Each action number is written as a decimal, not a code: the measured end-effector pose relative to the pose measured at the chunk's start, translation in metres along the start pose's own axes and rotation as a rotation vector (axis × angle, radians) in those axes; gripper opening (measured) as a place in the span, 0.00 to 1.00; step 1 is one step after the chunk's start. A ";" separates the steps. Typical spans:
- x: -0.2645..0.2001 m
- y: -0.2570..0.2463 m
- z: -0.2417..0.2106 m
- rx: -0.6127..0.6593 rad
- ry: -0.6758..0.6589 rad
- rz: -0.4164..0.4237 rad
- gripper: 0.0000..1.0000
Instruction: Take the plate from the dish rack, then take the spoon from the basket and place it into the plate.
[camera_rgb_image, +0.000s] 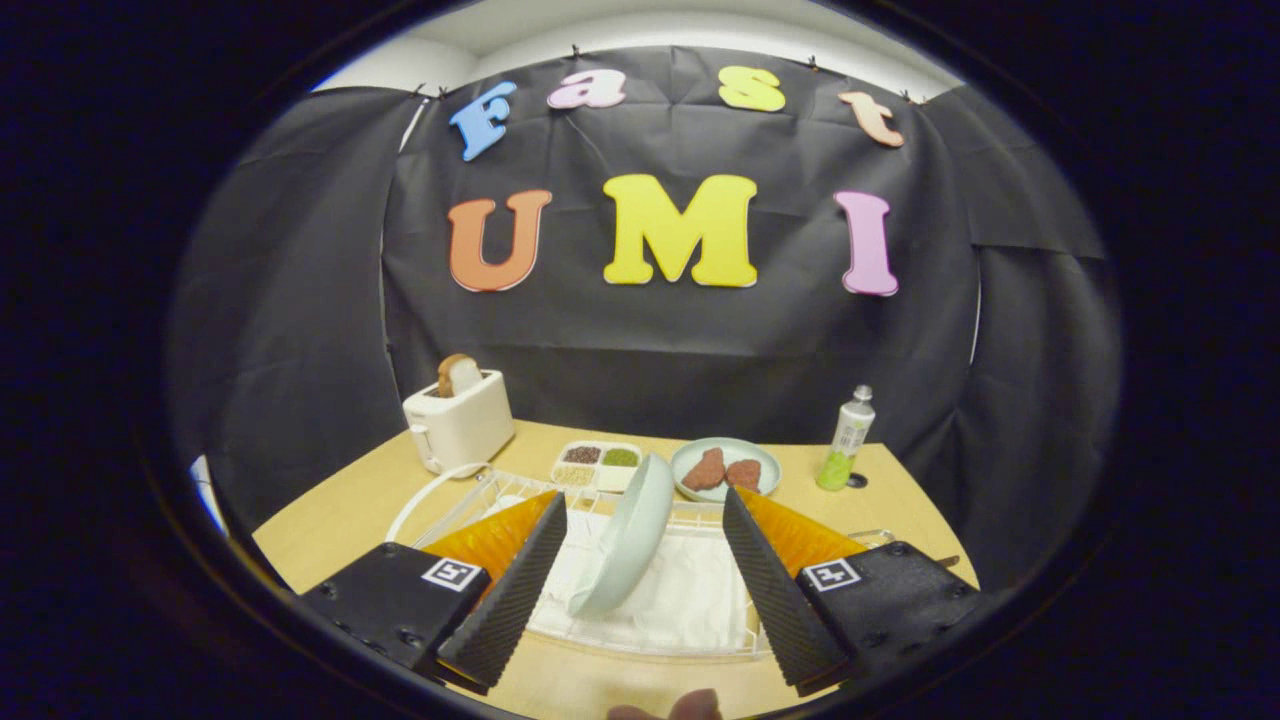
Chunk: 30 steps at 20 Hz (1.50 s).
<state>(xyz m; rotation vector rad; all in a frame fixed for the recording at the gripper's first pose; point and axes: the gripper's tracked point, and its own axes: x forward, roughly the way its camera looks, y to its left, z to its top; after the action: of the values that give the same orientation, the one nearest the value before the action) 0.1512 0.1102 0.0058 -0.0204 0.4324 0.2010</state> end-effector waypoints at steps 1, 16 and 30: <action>0.012 0.001 -0.002 0.012 0.051 0.002 1.00; 0.086 0.003 -0.026 0.303 0.450 0.018 0.66; 0.068 -0.022 0.018 0.089 0.375 -0.249 0.34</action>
<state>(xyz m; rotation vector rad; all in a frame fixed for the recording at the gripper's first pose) 0.2236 0.1027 -0.0064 -0.0248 0.8064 -0.0702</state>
